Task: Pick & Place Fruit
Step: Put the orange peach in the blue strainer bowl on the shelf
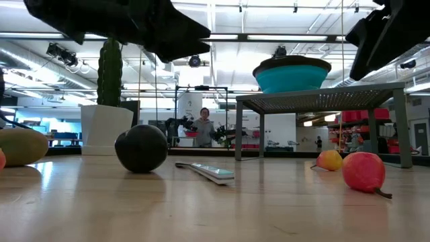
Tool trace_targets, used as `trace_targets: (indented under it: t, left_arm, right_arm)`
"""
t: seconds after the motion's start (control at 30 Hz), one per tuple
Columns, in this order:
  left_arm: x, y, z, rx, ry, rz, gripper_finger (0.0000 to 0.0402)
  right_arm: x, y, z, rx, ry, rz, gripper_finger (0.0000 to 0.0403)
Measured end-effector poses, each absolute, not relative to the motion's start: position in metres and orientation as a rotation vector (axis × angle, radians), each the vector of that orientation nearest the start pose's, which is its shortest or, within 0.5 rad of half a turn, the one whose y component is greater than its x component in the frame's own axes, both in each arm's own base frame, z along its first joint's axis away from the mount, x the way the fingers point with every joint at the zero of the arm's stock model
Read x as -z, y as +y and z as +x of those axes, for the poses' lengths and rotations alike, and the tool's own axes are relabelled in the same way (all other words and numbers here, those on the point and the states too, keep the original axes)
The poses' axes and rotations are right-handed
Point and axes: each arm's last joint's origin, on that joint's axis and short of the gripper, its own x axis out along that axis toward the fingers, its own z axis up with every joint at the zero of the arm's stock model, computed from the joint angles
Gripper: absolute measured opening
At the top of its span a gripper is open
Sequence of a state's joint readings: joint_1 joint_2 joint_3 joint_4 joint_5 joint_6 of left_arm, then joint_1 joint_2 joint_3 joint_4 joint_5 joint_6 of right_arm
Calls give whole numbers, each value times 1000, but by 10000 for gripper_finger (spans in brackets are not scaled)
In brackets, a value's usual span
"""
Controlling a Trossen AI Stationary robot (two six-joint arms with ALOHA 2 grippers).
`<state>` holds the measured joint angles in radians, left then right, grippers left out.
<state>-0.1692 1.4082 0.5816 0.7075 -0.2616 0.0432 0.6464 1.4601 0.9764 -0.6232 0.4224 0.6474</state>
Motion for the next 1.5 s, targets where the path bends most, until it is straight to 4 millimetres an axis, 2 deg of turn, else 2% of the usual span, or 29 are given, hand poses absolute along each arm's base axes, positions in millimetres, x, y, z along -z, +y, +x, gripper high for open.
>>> trace_targets:
  t: [0.13,0.27,0.4,0.57,0.73,1.03,1.37,1.5]
  left_arm:
    - [-211,-31,280,-72,119,61,295]
    - [-197,-26,268,-74,87,54,295]
    - [-184,-22,250,-108,10,42,295]
    - [-181,-19,237,-151,-75,2,295]
    - [-178,-19,236,-151,-61,-10,295]
    - [-174,-24,236,-135,-27,-48,295]
    - [-175,-25,235,-146,-28,-54,295]
    - [-174,-25,235,-149,-25,-54,295]
  right_arm:
    - [-214,157,233,141,964,6,205]
    - [-205,156,240,172,974,-6,227]
    - [-197,155,246,195,978,-22,231]
    - [-193,150,251,244,962,-36,231]
    - [-192,141,258,296,954,-13,232]
    - [-165,138,266,335,1048,-58,233]
    - [-159,132,261,365,1130,-105,262]
    - [-146,126,251,402,1152,-133,266]
